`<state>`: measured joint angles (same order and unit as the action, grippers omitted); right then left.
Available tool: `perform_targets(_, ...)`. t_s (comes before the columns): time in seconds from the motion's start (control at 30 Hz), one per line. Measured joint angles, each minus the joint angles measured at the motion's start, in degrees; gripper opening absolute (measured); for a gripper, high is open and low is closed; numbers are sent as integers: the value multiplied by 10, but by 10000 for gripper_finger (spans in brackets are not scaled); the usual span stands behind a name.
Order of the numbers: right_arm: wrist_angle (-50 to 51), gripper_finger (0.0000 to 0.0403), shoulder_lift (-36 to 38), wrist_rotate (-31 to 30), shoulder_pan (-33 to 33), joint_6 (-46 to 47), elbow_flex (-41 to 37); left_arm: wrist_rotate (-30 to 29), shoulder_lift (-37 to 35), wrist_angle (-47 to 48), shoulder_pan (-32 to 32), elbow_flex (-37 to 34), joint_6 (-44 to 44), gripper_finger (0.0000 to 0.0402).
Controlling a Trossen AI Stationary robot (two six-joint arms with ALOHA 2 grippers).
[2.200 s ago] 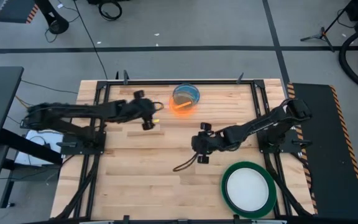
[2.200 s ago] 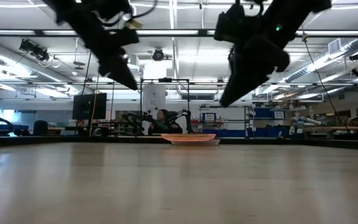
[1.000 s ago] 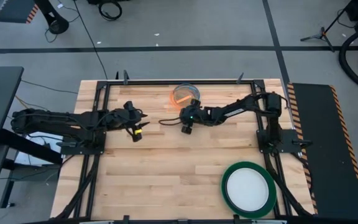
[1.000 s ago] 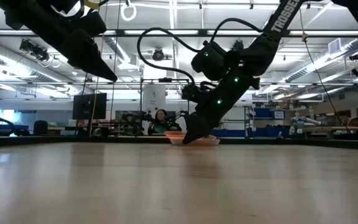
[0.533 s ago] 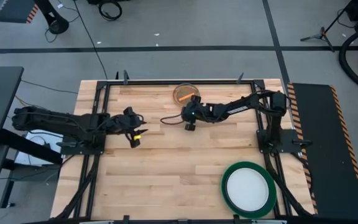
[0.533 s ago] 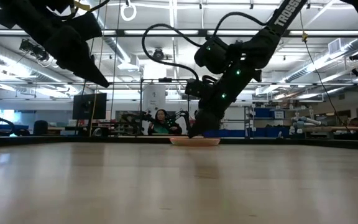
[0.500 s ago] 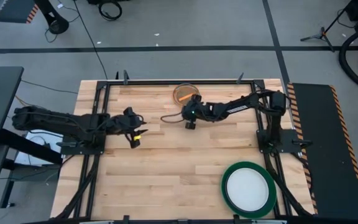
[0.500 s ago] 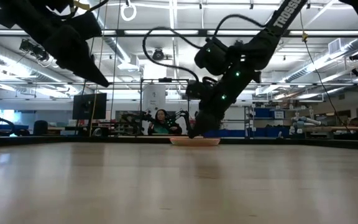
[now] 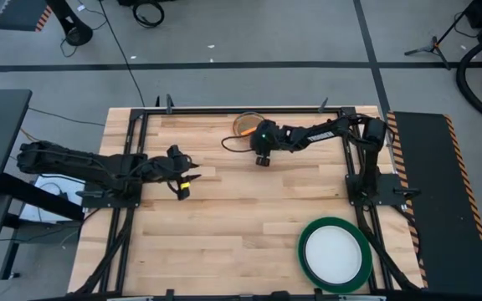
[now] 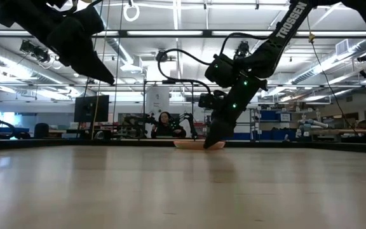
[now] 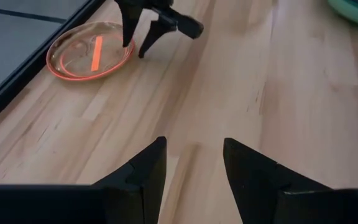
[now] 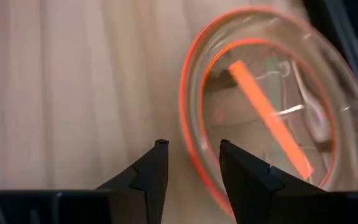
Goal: Stack plastic plates
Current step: Stack the stacked transparent plates on top of the white plate
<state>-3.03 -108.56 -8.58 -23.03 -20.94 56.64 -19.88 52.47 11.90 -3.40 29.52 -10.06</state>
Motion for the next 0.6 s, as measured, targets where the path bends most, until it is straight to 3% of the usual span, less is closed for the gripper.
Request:
perform_targets(0.33,3,148,0,-18,-9,-32,0,0,0,-12,-31,0,-28,166)
perform_targets(0.6,46,109,1,45,-27,-42,2,0,0,-31,-68,0,-41,166)
